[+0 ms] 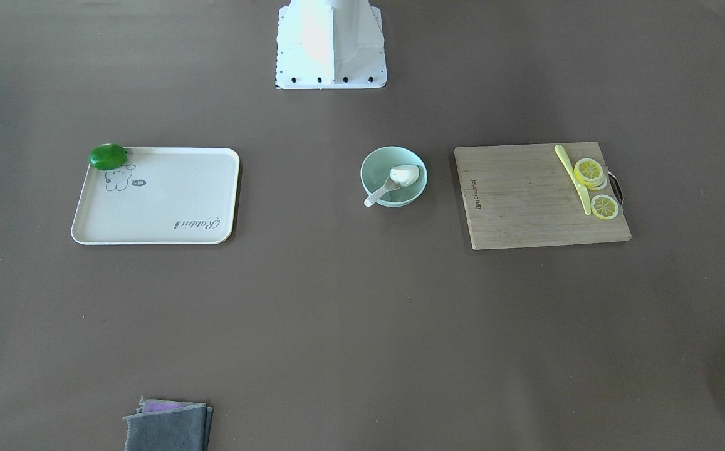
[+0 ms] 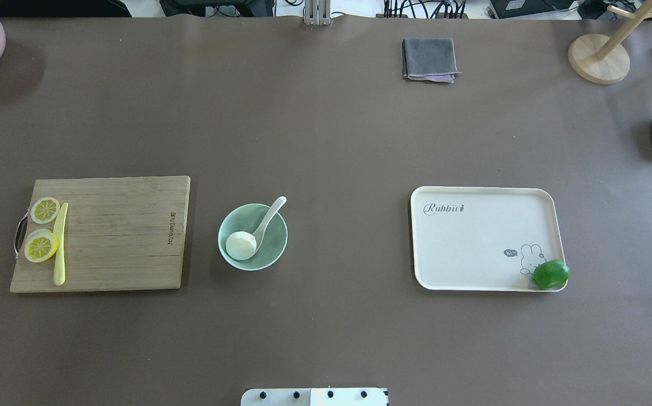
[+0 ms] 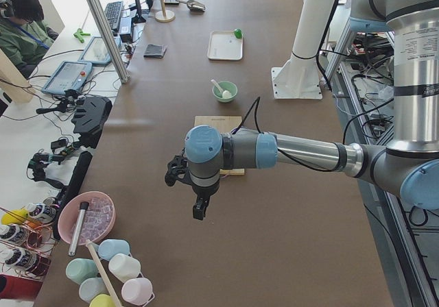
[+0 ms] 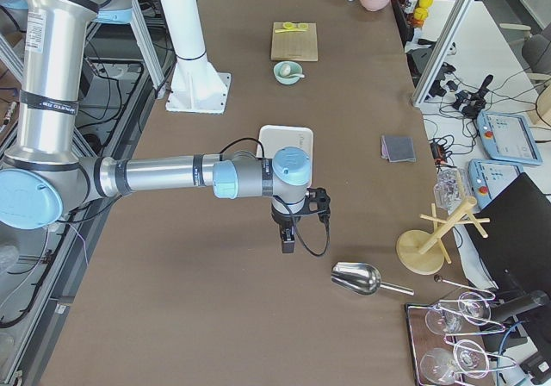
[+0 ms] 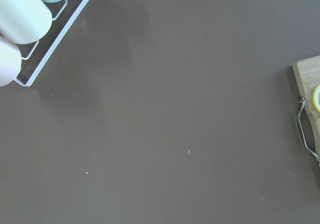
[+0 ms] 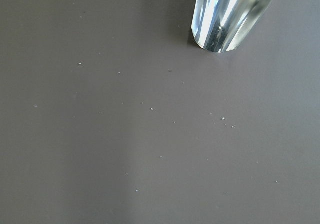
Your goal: Put spoon and bun in bowl
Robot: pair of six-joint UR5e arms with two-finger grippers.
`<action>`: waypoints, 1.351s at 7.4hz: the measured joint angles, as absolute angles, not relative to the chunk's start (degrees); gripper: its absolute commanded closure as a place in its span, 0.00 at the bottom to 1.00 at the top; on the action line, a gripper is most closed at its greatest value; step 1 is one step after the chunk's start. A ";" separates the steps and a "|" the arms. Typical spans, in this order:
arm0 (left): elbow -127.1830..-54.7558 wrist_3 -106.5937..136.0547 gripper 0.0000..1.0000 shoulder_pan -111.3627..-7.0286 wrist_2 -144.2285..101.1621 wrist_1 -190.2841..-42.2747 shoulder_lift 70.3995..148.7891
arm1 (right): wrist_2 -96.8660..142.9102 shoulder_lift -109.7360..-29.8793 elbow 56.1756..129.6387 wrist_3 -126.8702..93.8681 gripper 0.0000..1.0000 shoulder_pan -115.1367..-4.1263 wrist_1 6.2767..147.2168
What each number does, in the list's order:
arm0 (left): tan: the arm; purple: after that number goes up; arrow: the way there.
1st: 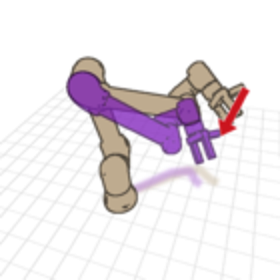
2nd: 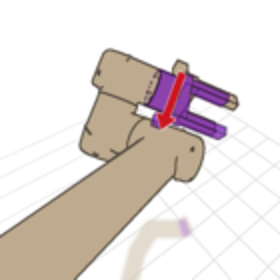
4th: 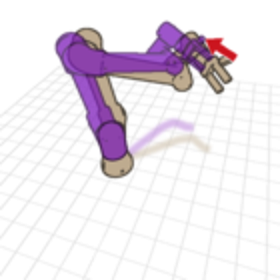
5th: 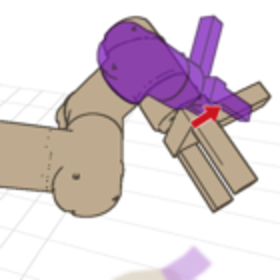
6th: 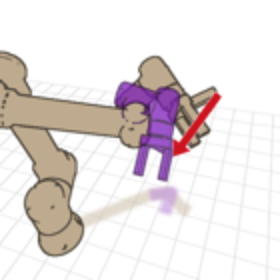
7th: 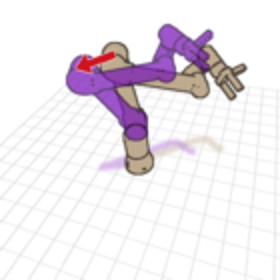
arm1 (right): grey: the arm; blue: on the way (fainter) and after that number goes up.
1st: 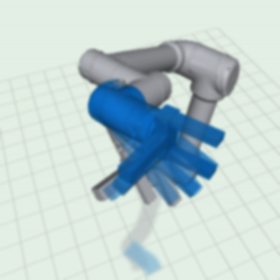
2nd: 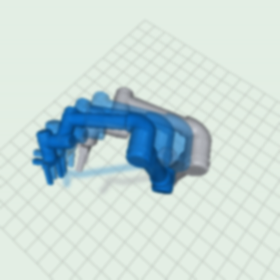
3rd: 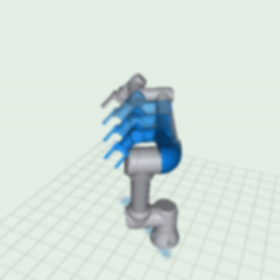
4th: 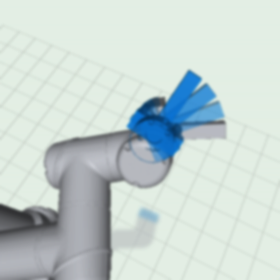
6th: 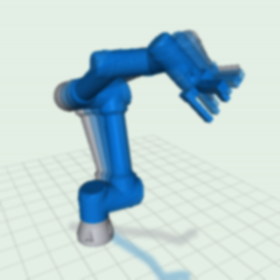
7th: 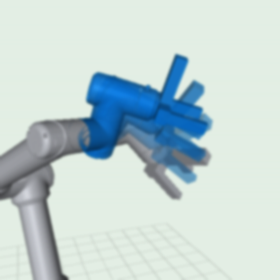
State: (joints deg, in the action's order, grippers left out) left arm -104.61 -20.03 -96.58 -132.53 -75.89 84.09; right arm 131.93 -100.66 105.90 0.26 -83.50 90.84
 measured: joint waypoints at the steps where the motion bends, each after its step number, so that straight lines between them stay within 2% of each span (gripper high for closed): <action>1: -104.61 -20.12 0.00 -96.58 -132.60 -75.89 83.75 | 131.98 -100.65 105.80 0.25 0.00 -83.50 90.83; 10: -104.11 -20.21 0.00 -96.54 -133.07 -77.59 83.53 | 132.26 -100.19 105.78 0.09 0.00 -82.52 90.80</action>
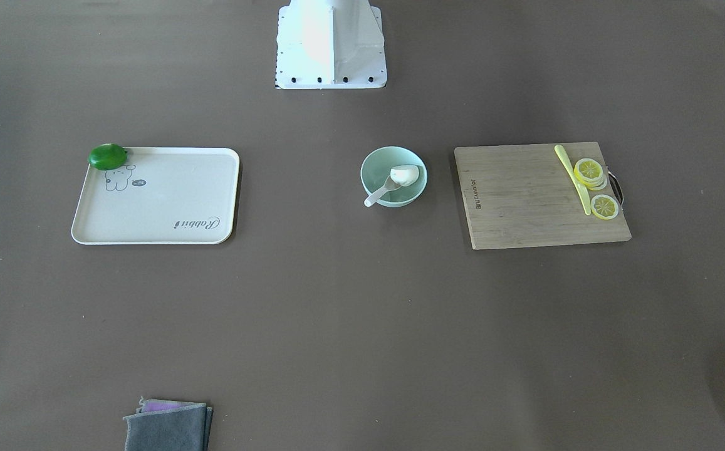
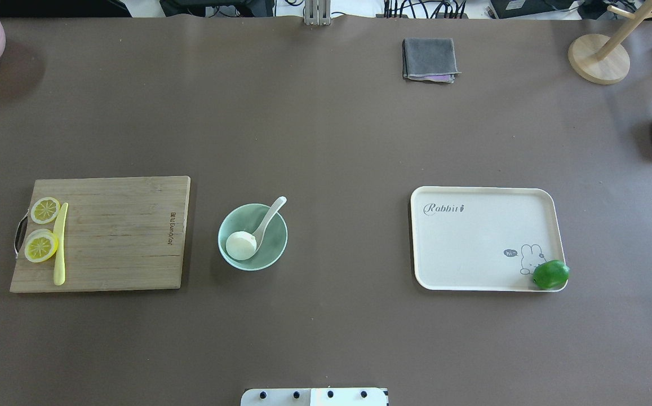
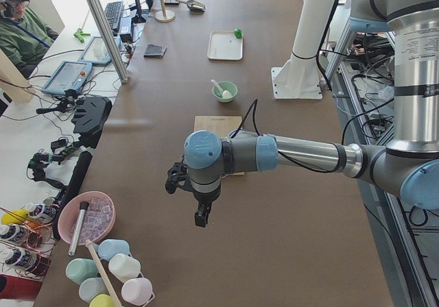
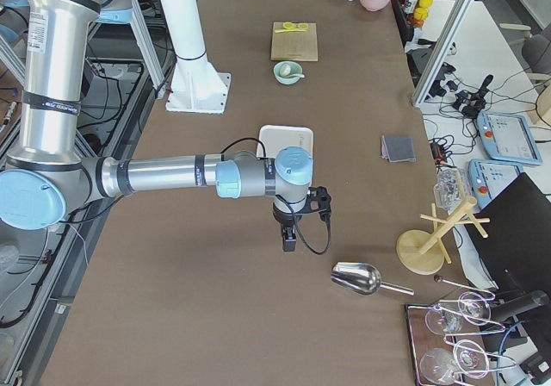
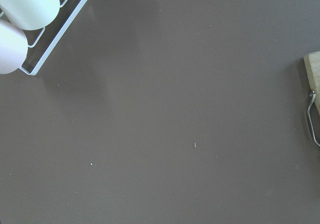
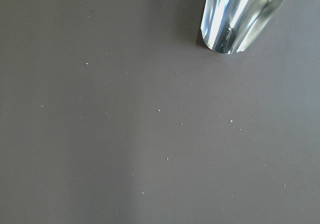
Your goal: Put spoon and bun in bowl
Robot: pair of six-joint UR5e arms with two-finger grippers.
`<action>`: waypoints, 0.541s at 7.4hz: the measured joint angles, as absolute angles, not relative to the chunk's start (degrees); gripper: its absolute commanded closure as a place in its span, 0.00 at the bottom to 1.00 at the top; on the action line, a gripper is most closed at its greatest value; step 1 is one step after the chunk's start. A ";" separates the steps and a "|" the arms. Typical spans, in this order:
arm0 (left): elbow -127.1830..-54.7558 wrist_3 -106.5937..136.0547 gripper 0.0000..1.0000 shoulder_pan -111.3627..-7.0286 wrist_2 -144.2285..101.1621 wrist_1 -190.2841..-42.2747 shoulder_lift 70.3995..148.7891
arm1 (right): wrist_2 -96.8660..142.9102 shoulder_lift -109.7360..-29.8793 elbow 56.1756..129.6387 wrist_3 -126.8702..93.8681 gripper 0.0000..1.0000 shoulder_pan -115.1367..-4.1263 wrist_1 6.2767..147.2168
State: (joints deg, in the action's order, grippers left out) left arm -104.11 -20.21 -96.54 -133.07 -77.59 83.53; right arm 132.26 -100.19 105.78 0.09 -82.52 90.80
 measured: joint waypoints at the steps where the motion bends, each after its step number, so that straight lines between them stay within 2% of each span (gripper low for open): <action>1: -104.14 -20.21 0.00 -96.52 -133.07 -77.73 83.55 | 132.27 -100.12 105.81 0.10 0.00 -82.49 90.79; 4: -104.08 -20.21 0.00 -96.56 -133.07 -78.62 83.58 | 132.28 -99.96 105.82 0.13 0.00 -82.19 90.79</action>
